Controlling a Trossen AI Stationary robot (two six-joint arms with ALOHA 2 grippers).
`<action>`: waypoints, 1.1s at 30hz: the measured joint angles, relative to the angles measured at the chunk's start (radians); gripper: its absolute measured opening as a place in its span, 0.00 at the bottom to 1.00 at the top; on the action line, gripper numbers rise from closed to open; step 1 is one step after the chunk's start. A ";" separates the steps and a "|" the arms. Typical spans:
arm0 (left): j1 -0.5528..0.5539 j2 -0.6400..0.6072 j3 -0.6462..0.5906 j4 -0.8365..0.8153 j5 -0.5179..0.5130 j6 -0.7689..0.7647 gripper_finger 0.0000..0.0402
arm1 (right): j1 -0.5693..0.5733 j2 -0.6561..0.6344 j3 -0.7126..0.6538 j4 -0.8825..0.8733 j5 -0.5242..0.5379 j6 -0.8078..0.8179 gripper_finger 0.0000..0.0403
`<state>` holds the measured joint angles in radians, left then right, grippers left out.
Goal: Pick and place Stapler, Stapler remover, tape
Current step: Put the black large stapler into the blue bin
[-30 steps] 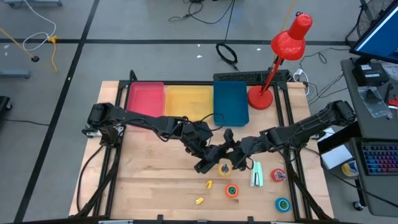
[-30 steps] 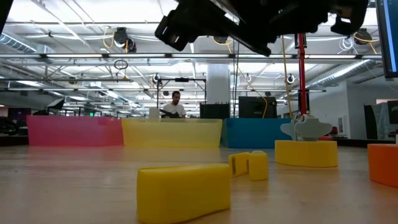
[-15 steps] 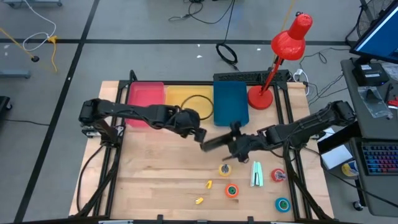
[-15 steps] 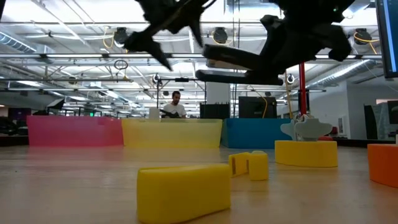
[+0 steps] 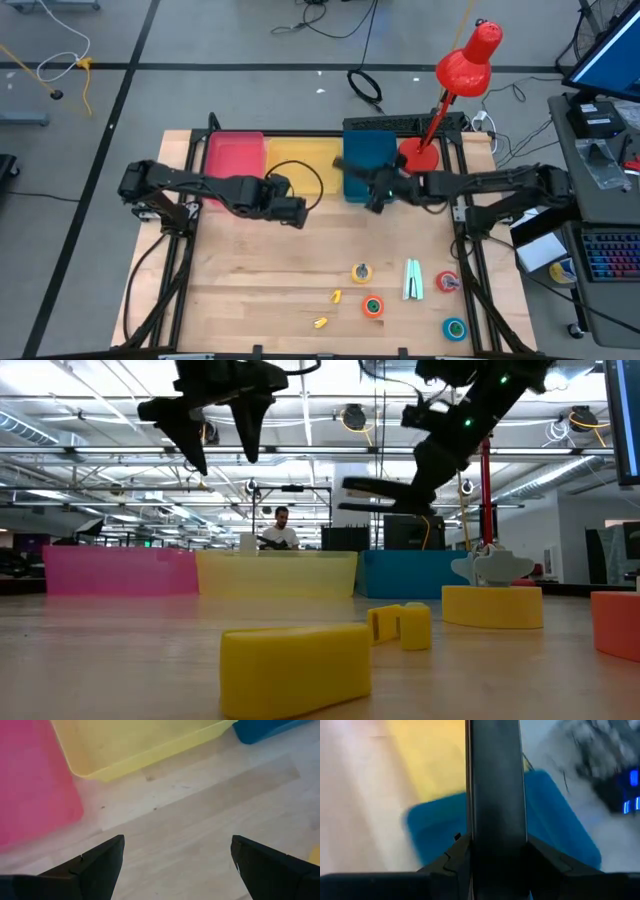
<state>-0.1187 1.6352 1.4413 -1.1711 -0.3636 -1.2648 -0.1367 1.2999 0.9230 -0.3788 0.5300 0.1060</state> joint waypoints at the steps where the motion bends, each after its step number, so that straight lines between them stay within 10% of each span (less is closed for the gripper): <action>1: -0.005 0.000 -0.008 -0.001 -0.006 -0.009 0.90 | -0.028 0.000 0.000 -0.009 -0.036 0.053 0.33; 11: -0.028 0.000 -0.141 0.072 -0.039 -0.082 0.90 | -0.196 0.008 0.000 -0.035 -0.191 0.452 0.33; 33: -0.028 0.000 -0.158 0.076 -0.128 -0.073 0.90 | -0.257 0.240 0.000 0.027 -0.224 0.687 0.33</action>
<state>-0.1467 1.6348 1.2835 -1.0950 -0.4914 -1.3380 -0.3935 1.5401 0.9230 -0.3523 0.3063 0.7926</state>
